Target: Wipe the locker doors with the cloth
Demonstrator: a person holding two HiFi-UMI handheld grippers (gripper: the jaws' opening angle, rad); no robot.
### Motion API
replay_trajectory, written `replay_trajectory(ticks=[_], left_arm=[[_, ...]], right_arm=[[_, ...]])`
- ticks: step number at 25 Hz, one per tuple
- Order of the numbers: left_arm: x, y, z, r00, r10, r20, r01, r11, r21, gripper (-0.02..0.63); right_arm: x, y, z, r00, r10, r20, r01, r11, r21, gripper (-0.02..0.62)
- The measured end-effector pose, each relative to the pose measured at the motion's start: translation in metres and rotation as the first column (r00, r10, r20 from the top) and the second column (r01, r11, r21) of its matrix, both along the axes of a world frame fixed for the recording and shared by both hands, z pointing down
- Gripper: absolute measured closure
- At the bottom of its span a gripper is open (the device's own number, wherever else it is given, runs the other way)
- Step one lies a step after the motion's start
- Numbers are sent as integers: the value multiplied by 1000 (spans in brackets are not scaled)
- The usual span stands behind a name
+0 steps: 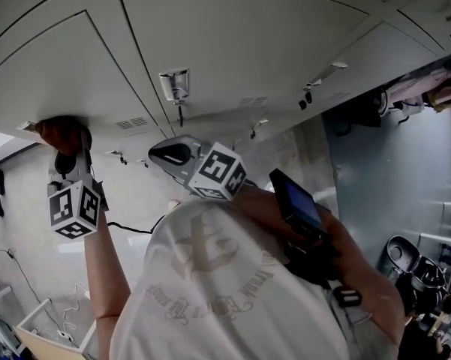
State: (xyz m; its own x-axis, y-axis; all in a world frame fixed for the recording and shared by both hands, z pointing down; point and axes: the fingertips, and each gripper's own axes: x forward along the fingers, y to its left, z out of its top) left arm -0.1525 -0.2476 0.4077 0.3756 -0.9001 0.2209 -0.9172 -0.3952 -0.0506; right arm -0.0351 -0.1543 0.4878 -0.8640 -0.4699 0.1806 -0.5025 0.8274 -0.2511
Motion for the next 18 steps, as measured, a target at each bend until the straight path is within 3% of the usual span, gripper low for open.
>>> replay_trajectory(ticks=[12,18], left_arm=[[75,16,5,984,176,8,-176,984,-28,526],[117,22,5,953,302,30,-301,953,-41,526]], right_arm=[[14,-1,3,1000,16,-5,-16,1000,-13,588],[19,-2,3,1000,20,-6,-20,1000,-15,588]])
